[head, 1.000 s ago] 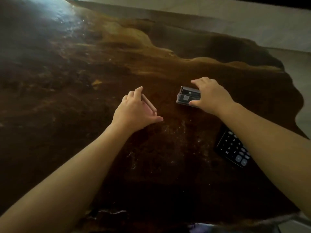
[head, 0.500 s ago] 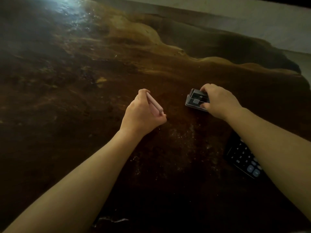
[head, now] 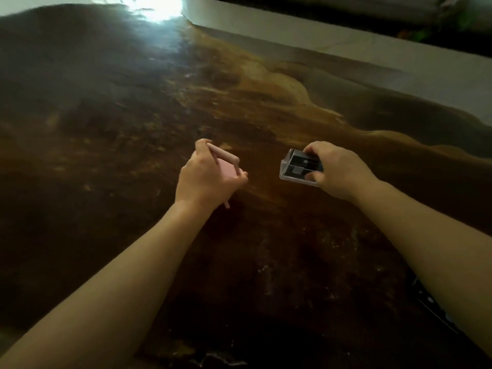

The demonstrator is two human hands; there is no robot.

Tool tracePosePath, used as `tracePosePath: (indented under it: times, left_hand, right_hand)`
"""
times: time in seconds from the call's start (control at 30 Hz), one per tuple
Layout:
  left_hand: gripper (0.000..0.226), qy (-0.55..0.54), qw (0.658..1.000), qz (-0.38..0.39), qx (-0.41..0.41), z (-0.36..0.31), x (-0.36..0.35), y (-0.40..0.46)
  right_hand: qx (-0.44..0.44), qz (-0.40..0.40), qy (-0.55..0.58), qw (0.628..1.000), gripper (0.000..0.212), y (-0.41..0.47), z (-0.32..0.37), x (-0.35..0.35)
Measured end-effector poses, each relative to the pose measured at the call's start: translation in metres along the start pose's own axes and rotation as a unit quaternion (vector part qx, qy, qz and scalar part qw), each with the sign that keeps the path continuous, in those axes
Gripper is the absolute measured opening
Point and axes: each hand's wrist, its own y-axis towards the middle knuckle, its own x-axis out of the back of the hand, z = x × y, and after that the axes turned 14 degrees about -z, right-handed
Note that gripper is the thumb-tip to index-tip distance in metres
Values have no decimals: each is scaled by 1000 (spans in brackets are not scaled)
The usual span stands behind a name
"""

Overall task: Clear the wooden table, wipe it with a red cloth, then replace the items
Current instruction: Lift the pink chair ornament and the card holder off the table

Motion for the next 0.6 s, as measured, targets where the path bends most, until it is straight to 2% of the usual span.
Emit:
tracePosePath:
  times: [0.27,0.6]
  left_hand:
    - [89,48,992,-81,86,105,78,50]
    - [83,95,965,-163,183,228,160,84]
  right_hand:
    - [99,-15,10,995,49,50,134,-49]
    - [228,10,31,973,48,90,285,-122]
